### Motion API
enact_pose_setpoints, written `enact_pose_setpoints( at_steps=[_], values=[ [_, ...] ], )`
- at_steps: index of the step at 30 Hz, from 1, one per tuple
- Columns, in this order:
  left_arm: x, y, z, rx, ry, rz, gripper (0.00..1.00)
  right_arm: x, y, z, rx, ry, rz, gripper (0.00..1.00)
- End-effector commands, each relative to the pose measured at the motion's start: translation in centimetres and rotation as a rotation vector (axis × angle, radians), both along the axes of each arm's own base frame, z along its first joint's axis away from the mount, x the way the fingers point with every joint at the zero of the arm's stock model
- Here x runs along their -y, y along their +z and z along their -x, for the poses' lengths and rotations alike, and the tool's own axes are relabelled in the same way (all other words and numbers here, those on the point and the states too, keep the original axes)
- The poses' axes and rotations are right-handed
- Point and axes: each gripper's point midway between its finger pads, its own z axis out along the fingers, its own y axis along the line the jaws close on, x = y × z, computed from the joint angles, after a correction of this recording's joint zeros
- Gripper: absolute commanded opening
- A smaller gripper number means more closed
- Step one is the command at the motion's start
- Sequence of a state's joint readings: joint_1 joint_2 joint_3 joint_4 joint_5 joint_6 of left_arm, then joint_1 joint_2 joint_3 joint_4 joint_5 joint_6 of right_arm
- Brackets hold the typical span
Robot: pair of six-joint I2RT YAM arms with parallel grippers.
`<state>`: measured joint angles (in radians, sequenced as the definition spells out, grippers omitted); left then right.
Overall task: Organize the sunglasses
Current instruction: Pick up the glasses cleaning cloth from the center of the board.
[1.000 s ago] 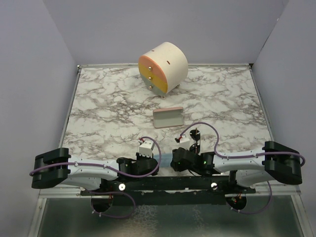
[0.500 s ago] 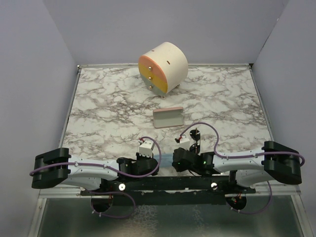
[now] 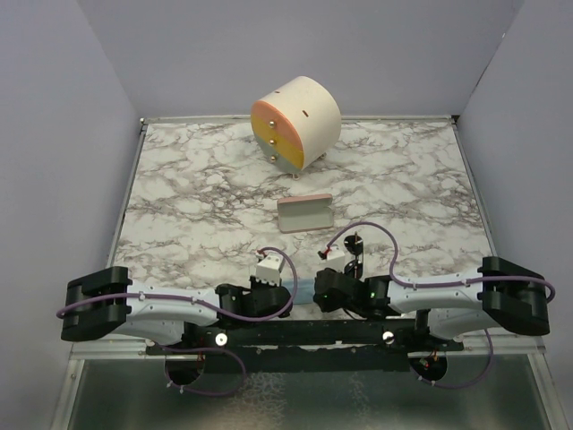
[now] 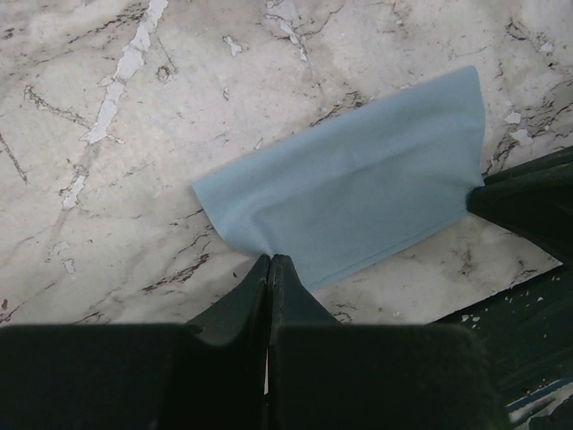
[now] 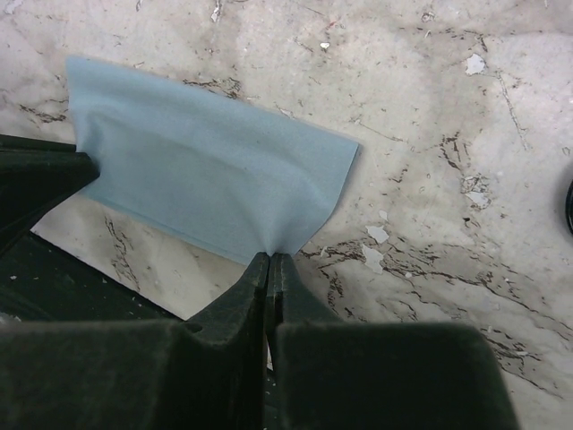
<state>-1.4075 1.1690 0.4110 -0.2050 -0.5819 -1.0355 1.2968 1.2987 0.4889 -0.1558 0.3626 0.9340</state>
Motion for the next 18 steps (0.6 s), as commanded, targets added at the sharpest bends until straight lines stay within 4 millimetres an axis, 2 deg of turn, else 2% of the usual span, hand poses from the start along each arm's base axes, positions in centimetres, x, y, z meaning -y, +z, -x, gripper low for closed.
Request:
enact_pose_setpoints(
  at_steps=[1,12,18],
  values=[
    [0.5,1.0,0.1,0.003,-0.032,-0.024,0.0,0.7,0.8,-0.3,0.039,0.0,0.017,0.01],
    [2.2,4.2,-1.3,0.083,-0.051,-0.005,0.0,0.8,3.7,-1.4,0.116,-0.001,-0.002,0.01],
    [3.4,5.9,-2.8,0.124,-0.057,0.004,0.0,0.8,5.5,-2.2,0.168,0.0,0.002,0.01]
  ],
)
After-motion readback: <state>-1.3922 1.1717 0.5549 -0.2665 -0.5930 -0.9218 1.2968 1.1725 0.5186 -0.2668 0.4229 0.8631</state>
